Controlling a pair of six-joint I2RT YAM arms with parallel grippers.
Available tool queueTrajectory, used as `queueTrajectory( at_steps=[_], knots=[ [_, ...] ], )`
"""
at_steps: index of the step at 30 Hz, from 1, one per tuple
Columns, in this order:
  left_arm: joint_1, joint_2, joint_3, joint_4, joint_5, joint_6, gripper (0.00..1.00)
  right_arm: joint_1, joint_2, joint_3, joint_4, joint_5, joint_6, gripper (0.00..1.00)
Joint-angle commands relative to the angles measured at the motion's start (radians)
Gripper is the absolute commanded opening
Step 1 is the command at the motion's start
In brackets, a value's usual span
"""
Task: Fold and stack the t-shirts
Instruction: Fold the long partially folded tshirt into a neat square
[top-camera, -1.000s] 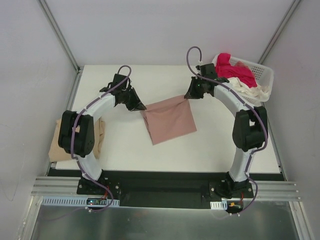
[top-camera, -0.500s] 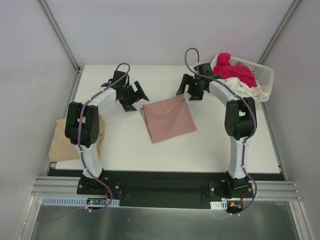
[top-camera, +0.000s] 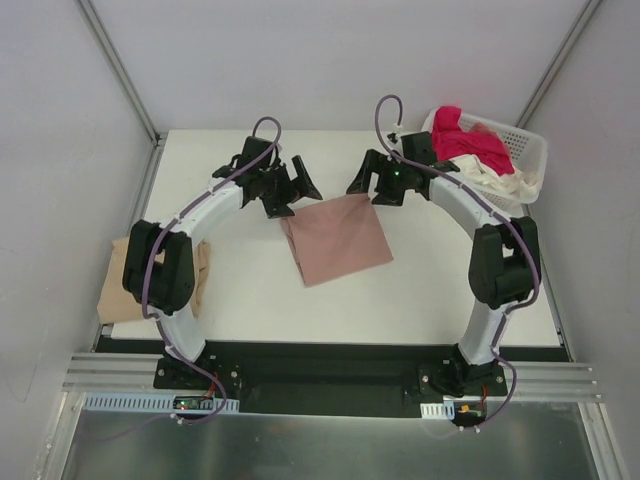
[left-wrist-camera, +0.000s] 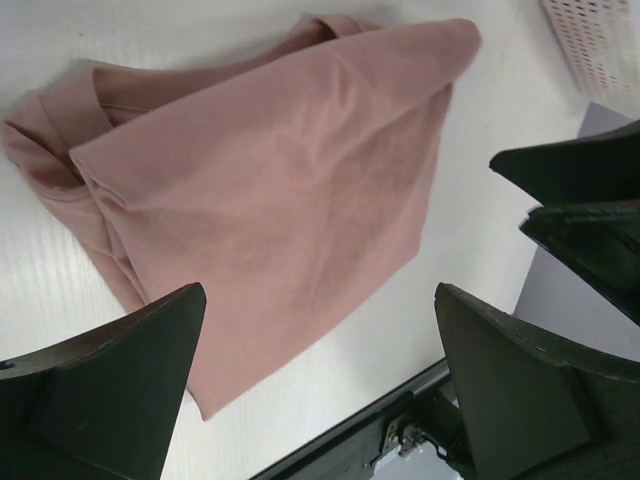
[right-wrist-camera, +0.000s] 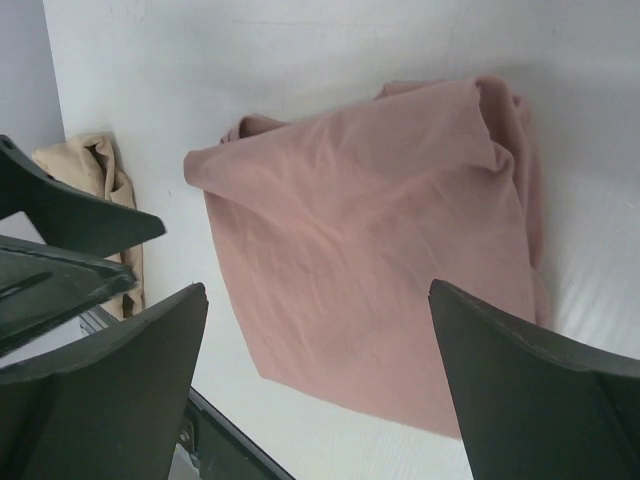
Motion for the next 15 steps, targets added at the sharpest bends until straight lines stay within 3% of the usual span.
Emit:
queueTrajectory(
  at_steps=[1,10,15],
  knots=[
    [0.014,0.116,0.069,-0.004,0.016,-0.003,0.99,0.016,0.130,0.113,0.056,-0.083,0.046,0.97],
    [0.048,0.280,0.138,-0.004,-0.047,0.003,0.99,0.013,0.471,0.427,0.043,-0.074,0.116,0.97],
    [0.066,0.344,0.143,-0.004,-0.028,-0.001,0.99,0.011,0.539,0.420,0.050,-0.091,0.138,0.97]
  ],
)
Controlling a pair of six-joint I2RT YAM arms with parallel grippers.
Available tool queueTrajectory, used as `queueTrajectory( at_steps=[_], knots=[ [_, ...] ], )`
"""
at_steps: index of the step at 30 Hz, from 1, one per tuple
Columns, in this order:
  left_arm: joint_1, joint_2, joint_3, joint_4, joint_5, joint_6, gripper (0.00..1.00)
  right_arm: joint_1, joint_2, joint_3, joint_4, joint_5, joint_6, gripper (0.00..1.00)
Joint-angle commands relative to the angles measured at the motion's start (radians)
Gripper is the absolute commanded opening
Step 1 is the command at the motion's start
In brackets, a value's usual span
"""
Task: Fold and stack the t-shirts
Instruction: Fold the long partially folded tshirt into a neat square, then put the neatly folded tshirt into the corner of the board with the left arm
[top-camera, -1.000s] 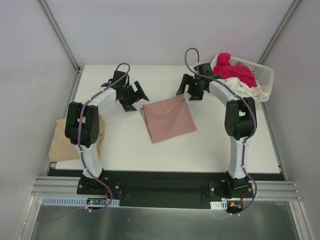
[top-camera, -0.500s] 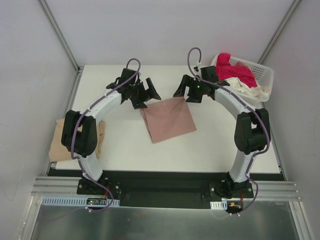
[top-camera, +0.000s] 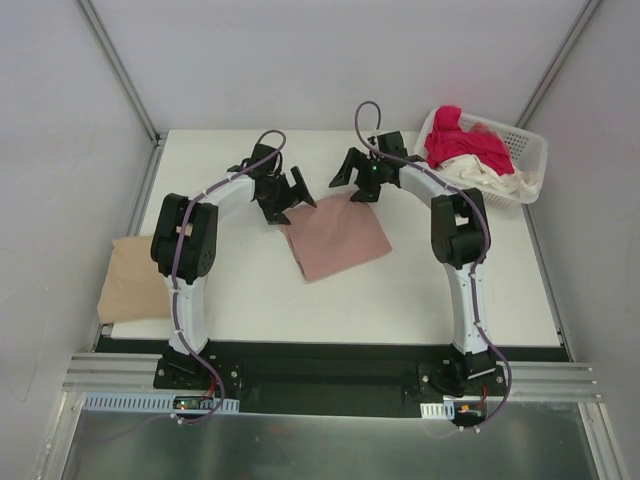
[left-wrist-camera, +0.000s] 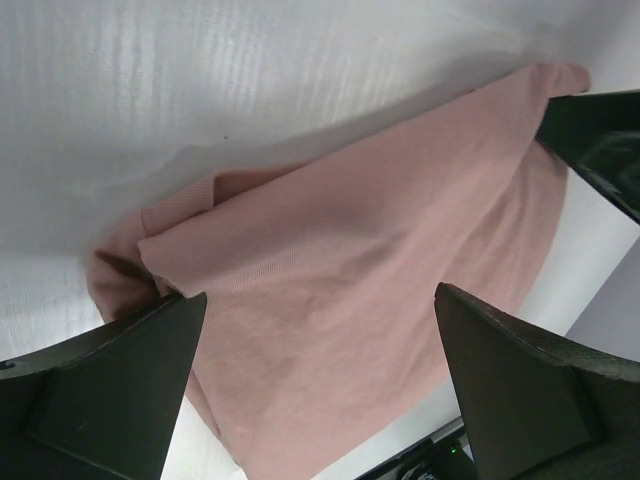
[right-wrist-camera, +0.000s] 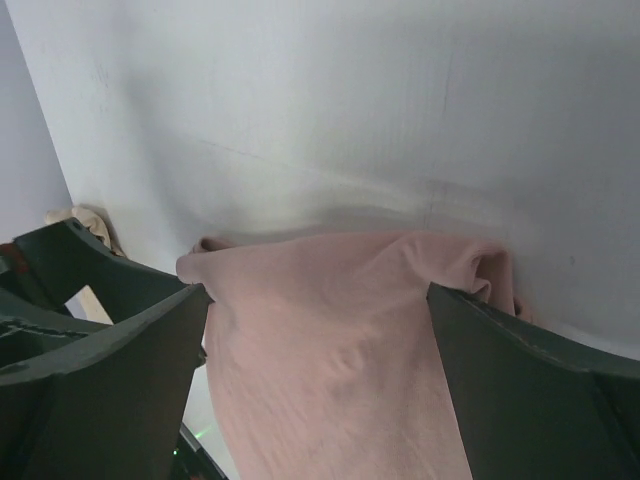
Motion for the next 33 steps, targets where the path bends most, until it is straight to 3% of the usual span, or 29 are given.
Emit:
queueTrajectory(
  at_steps=[1,8,9,13,20,27,33],
  knots=[
    [0.022,0.045,0.021,-0.004,-0.012,-0.006,0.99,-0.003,0.027,0.010,0.002,-0.016,0.024,0.97],
    [0.030,-0.023,-0.091,-0.004,-0.065,-0.015,0.99,-0.001,-0.106,-0.220,0.034,0.001,0.022,0.97],
    [0.030,-0.036,-0.099,-0.004,-0.078,-0.010,0.99,0.019,-0.138,-0.313,0.042,0.016,0.022,0.97],
    [0.028,-0.164,-0.162,-0.004,-0.075,0.029,0.99,0.094,-0.365,-0.531,0.094,0.139,0.039,0.97],
    [-0.011,-0.515,-0.336,-0.024,-0.134,0.069,0.99,0.111,-0.609,-0.561,-0.018,0.260,0.019,0.97],
    [-0.018,-0.833,-0.525,-0.087,-0.178,0.091,0.99,0.134,-1.029,-0.725,-0.145,0.446,-0.031,0.97],
    [-0.018,-0.829,-0.617,-0.096,-0.198,0.143,0.99,0.137,-1.420,-1.027,-0.215,0.565,-0.040,0.97]
  ],
)
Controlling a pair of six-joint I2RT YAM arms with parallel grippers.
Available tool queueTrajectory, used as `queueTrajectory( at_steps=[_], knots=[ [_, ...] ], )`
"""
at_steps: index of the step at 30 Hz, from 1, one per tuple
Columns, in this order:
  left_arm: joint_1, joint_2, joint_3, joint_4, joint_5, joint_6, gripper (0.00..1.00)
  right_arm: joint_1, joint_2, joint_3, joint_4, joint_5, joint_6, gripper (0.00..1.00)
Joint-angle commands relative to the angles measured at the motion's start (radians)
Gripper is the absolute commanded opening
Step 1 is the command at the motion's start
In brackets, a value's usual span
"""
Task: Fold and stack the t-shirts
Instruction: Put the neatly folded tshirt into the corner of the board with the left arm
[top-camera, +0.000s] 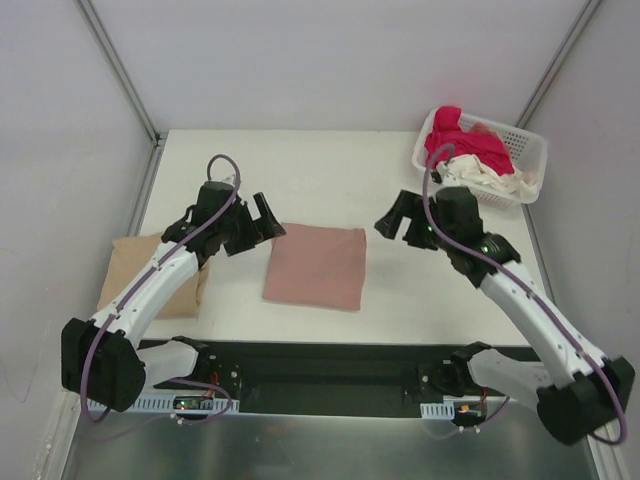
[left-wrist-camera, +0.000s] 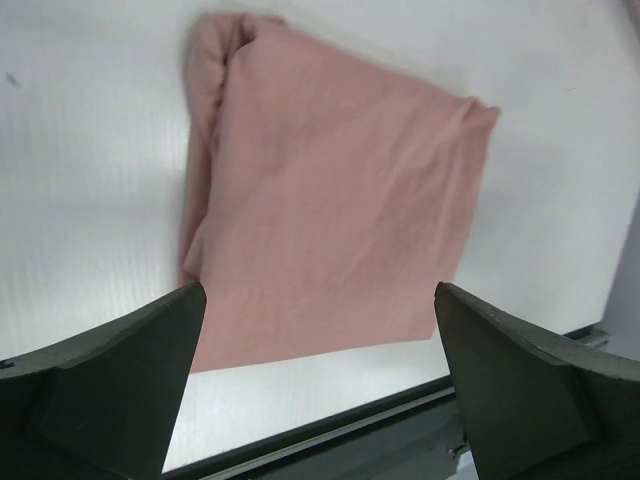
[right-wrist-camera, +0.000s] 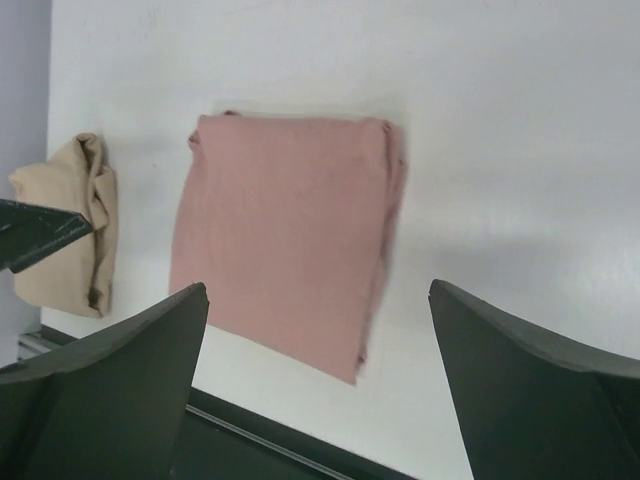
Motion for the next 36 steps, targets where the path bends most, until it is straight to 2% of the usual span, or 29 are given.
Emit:
queueTrajectory(
  at_steps=[1,5,8,16,20,23,26,30,32,36],
  knots=[
    [-0.002,0.062,-0.054,-0.048,-0.033,0.063,0.99,0.005,-0.211,-0.182,-0.127,0.117,-0.031,0.97],
    [-0.002,0.160,-0.051,-0.046,-0.030,0.081,0.99,0.002,-0.397,-0.290,-0.204,0.133,-0.051,0.97],
    [-0.004,0.251,-0.033,-0.046,-0.044,0.084,0.97,0.003,-0.458,-0.319,-0.246,0.146,-0.075,0.97],
    [-0.035,0.469,0.059,-0.046,-0.091,0.089,0.82,0.005,-0.474,-0.319,-0.264,0.159,-0.115,0.97],
    [-0.038,0.571,0.091,-0.048,-0.129,0.078,0.63,0.003,-0.469,-0.334,-0.243,0.156,-0.154,0.97],
    [-0.059,0.625,0.110,-0.046,-0.125,0.070,0.56,0.003,-0.463,-0.345,-0.230,0.166,-0.172,0.97],
    [-0.097,0.664,0.130,-0.048,-0.123,0.073,0.39,0.003,-0.463,-0.359,-0.223,0.188,-0.178,0.97],
    [-0.120,0.679,0.148,-0.060,-0.131,0.078,0.03,0.002,-0.474,-0.366,-0.218,0.220,-0.197,0.97],
    [-0.127,0.665,0.163,-0.095,-0.183,0.099,0.00,0.002,-0.486,-0.376,-0.217,0.232,-0.206,0.97],
    [-0.157,0.602,0.189,-0.224,-0.390,0.144,0.00,0.001,-0.495,-0.400,-0.209,0.307,-0.215,0.97]
  ],
)
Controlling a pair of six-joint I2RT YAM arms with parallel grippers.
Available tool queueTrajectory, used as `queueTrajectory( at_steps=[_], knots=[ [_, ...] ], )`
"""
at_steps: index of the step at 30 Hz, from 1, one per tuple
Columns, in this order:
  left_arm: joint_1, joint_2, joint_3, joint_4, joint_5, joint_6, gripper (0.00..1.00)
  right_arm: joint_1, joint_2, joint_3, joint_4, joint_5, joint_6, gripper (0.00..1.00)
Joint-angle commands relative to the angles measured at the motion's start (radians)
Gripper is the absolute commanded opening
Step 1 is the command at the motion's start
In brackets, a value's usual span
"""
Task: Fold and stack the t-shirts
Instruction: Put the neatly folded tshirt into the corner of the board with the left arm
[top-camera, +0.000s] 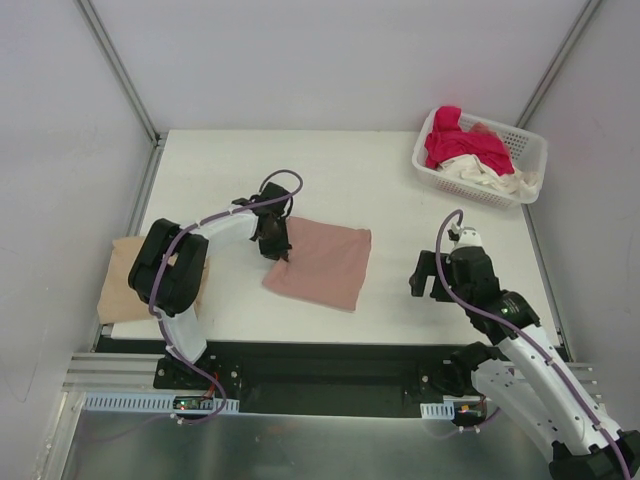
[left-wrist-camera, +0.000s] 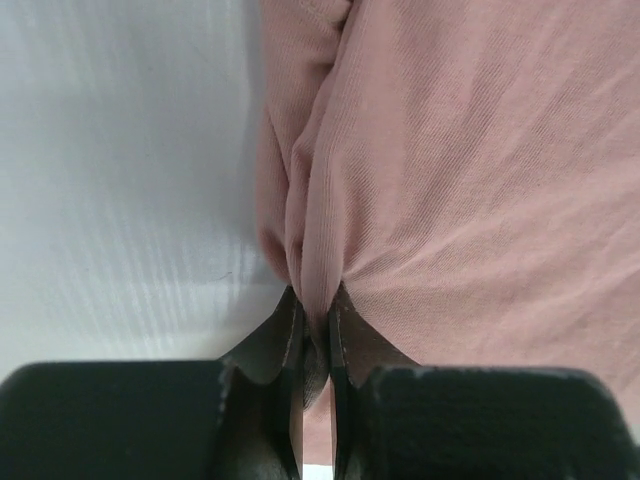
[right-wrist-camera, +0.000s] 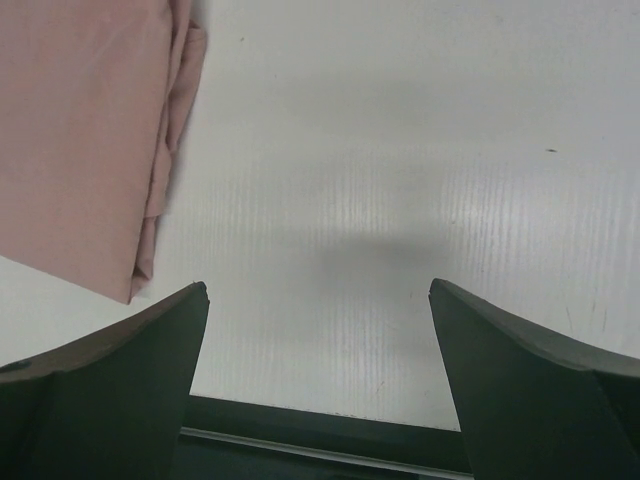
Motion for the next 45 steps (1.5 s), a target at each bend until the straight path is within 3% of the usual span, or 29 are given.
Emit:
queueTrajectory(
  at_steps=[1,7,11,12,17,19,22,26,41,45],
  knots=[
    [-0.034,-0.030,0.008,-0.224,-0.349,0.061,0.00,0.001,-0.016,-0.024,0.028,0.103,-0.033,0.97],
    [-0.034,-0.150,-0.015,-0.427,-0.646,0.052,0.00,0.000,-0.010,-0.043,0.048,0.126,-0.036,0.97],
    [-0.034,-0.188,0.004,-0.603,-0.951,-0.041,0.00,0.000,0.003,-0.043,0.038,0.169,-0.033,0.97],
    [-0.034,-0.191,0.026,-0.681,-0.984,-0.067,0.00,0.001,0.003,-0.046,0.037,0.166,-0.032,0.97],
    [-0.033,-0.213,0.067,-0.763,-1.113,-0.029,0.00,0.000,-0.010,-0.052,0.038,0.171,-0.035,0.97],
    [-0.033,-0.217,0.057,-0.812,-1.226,-0.026,0.00,0.000,-0.014,-0.053,0.038,0.172,-0.033,0.97],
    [-0.030,-0.220,0.018,-0.958,-1.376,-0.139,0.00,0.001,-0.014,-0.055,0.041,0.163,-0.033,0.97],
    [-0.011,-0.259,0.029,-0.967,-1.393,-0.181,0.00,0.000,-0.003,-0.056,0.043,0.159,-0.033,0.97],
    [0.027,-0.406,0.161,-0.993,-1.463,-0.056,0.00,0.001,0.000,-0.056,0.035,0.188,-0.027,0.97],
    [0.070,-0.527,0.048,-0.687,-1.372,0.249,0.00,0.000,-0.014,-0.058,0.032,0.194,-0.025,0.97]
  ],
)
